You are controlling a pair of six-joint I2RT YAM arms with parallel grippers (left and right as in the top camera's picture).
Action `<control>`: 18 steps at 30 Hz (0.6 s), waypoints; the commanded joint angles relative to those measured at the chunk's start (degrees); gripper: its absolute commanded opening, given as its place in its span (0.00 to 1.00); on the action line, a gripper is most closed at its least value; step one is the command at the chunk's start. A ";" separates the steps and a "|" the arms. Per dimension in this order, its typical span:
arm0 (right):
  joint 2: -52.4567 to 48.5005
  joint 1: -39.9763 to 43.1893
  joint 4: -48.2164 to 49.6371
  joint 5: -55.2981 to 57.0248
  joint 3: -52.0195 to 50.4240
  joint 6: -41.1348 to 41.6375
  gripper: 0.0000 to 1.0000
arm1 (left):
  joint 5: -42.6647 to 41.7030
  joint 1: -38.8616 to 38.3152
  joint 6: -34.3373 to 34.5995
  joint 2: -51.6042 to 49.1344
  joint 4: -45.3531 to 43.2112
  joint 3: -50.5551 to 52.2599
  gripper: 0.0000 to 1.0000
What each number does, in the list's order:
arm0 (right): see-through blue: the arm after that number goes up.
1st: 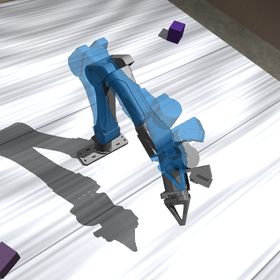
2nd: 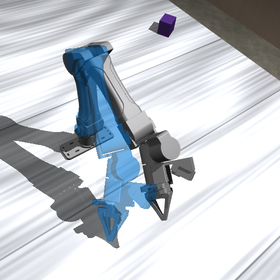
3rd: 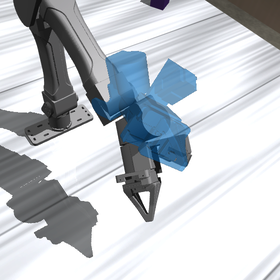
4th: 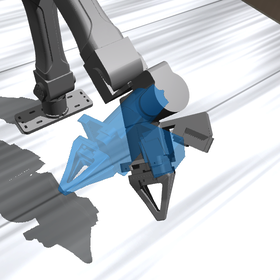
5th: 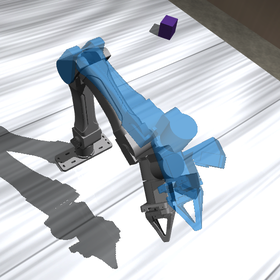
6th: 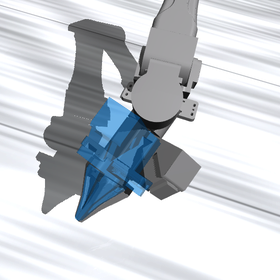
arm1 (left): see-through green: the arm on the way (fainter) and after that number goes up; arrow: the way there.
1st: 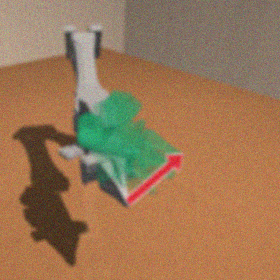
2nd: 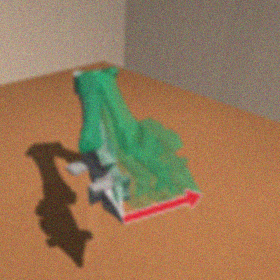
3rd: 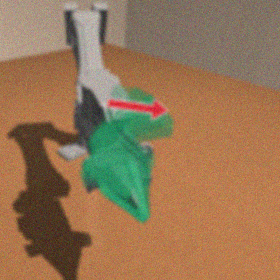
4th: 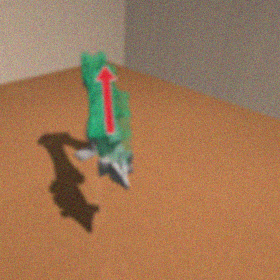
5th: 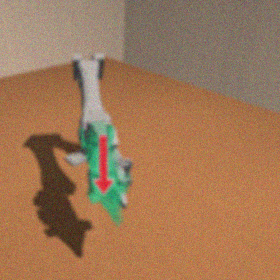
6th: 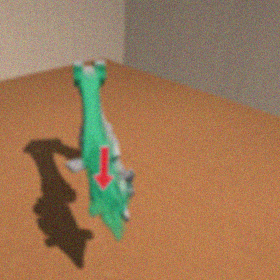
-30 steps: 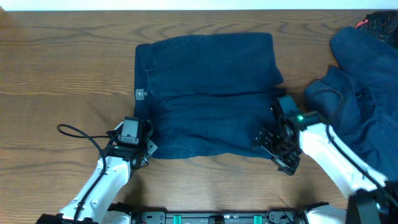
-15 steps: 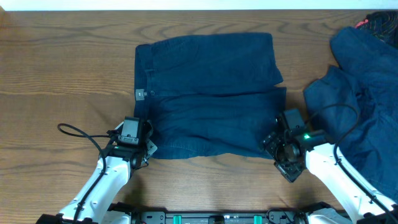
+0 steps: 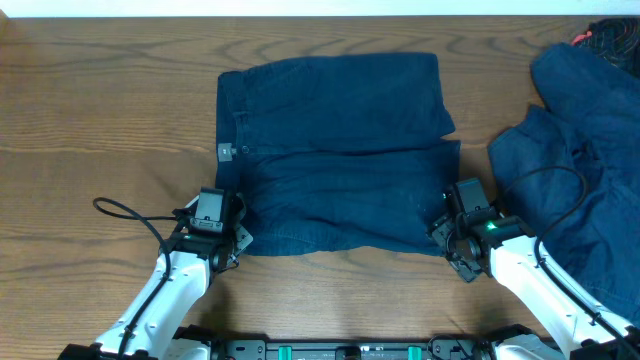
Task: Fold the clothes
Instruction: 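Grasp the bottom corners with both grippers and lift them upward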
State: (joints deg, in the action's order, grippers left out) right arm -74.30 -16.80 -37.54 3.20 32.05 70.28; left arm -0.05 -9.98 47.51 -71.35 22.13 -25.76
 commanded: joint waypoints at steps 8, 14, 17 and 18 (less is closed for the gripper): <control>0.04 -0.44 0.09 -0.72 -1.90 0.42 0.66 | -0.96 -0.02 -1.44 -0.87 1.66 1.38 0.13; 0.04 -0.42 0.28 -0.63 -3.85 1.68 0.66 | -0.96 -0.02 -1.46 -0.87 1.64 1.38 0.15; 0.04 -0.42 2.56 -0.39 -5.27 1.95 0.61 | -0.96 -0.02 -1.46 -0.87 1.77 1.38 0.15; 0.04 -0.42 3.63 -0.42 -5.81 1.95 0.59 | -0.96 -0.02 -1.46 -0.87 1.81 1.38 0.15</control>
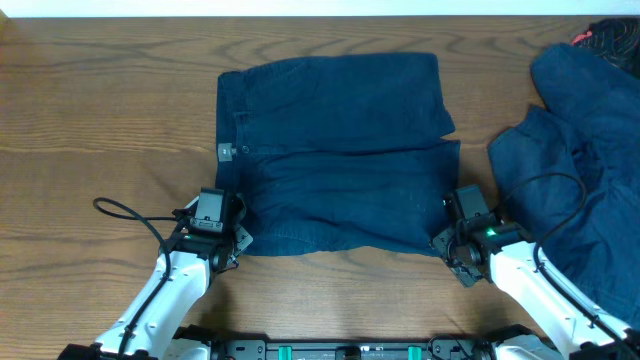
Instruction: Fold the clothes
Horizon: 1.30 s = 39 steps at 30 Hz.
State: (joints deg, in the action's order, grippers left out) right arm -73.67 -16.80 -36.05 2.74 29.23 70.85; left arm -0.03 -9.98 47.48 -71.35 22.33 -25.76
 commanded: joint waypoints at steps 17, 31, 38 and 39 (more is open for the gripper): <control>0.72 0.66 4.35 3.93 -1.90 -6.56 0.01 | -8.61 -0.02 -6.82 2.29 13.88 -1.95 0.06; 14.38 10.08 -12.09 6.08 17.99 -25.90 0.01 | -10.95 -0.02 -16.00 19.30 45.68 -22.80 0.06; 13.92 10.51 -13.64 6.05 29.59 -37.18 0.01 | -11.52 -0.02 -15.21 27.26 51.71 -27.47 0.06; 13.44 10.51 -13.44 6.05 30.86 -38.27 0.01 | -10.97 -0.02 -14.25 28.17 51.15 -27.56 0.06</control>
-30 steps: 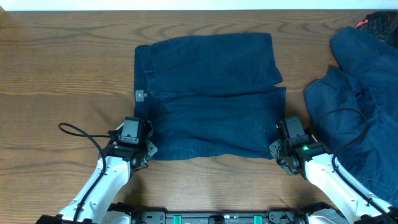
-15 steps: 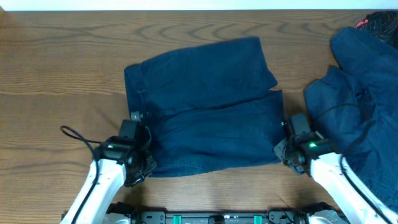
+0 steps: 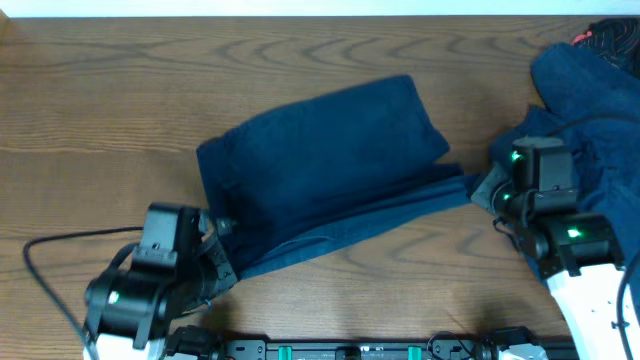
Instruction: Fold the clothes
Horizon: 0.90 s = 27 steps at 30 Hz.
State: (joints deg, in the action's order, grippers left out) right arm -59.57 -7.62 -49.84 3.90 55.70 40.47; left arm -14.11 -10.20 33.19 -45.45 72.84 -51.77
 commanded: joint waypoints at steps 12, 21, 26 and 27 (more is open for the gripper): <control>-16.68 -0.90 12.17 1.86 10.86 -18.29 0.01 | 23.04 0.20 5.05 -1.97 -19.54 0.74 0.06; -28.11 -2.40 27.12 1.86 11.04 -18.49 0.01 | 31.43 0.33 5.07 -20.46 -31.85 0.79 0.06; -33.27 -3.65 33.77 1.86 11.04 -18.49 0.01 | 33.09 2.56 6.16 -29.64 -38.75 0.79 0.06; -33.99 -3.89 35.08 1.84 11.04 -18.49 0.01 | 33.09 3.32 6.67 -30.88 -39.87 0.79 0.06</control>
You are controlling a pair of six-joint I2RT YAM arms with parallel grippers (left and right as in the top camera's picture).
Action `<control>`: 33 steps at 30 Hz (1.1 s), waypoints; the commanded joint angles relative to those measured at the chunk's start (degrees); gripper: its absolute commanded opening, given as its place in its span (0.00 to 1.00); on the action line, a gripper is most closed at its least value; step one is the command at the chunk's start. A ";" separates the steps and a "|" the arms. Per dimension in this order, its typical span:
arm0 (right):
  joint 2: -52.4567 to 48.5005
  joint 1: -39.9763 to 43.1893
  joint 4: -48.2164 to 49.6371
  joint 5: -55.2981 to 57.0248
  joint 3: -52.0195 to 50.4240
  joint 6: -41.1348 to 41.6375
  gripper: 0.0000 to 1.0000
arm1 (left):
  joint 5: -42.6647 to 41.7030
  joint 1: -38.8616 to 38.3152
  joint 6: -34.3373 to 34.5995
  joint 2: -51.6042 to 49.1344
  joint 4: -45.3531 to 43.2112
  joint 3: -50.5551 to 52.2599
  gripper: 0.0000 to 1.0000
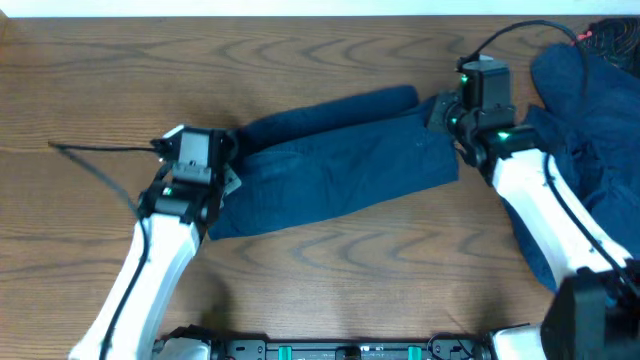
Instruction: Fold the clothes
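Dark blue shorts [340, 160] lie across the middle of the table, folded over into a long narrow band that slants from lower left to upper right. My left gripper [228, 157] is at the band's left end, shut on the shorts' edge. At the upper right end, my right gripper [440, 108] is shut on the shorts' other corner. The fingertips of both are partly hidden by the gripper bodies and the cloth.
A heap of more dark blue clothes [585, 130] fills the right side of the table, partly under my right arm. A black and red object [610, 35] sits at the far right corner. A thin cable [90, 155] trails left of the left arm.
Both grippers have moved toward the far side of the table with the near edge of the shorts. The cloth is now doubled over into a narrower band.
The shorts lay flat with both grippers at the near corners of the lower edge, and stayed so a moment later. Then both grippers held that edge lifted, the cloth tilted. Now the edge lies over the far part, the shorts folded lengthwise.
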State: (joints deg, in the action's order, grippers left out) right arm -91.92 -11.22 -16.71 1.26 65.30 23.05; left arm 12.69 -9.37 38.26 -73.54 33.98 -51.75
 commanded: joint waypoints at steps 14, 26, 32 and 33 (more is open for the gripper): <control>-13.09 -3.56 15.98 4.48 1.44 -1.05 0.13 | 6.01 6.84 3.17 -14.40 -13.03 0.76 0.38; -12.26 -1.38 28.83 4.50 1.49 -1.07 0.59 | -3.21 7.48 -8.31 -9.68 -14.08 -6.29 0.39; -7.69 1.16 8.55 4.59 1.46 -3.98 0.74 | -4.87 7.15 -8.46 -4.46 -7.41 -6.38 0.41; -7.50 1.60 4.90 4.57 1.46 -4.00 0.75 | -6.32 7.08 -8.48 -4.42 -5.62 -6.36 0.41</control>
State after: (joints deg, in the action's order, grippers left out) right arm -101.84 -11.05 -6.94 4.99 66.39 20.93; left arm 9.17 -2.26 31.11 -78.30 25.74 -57.49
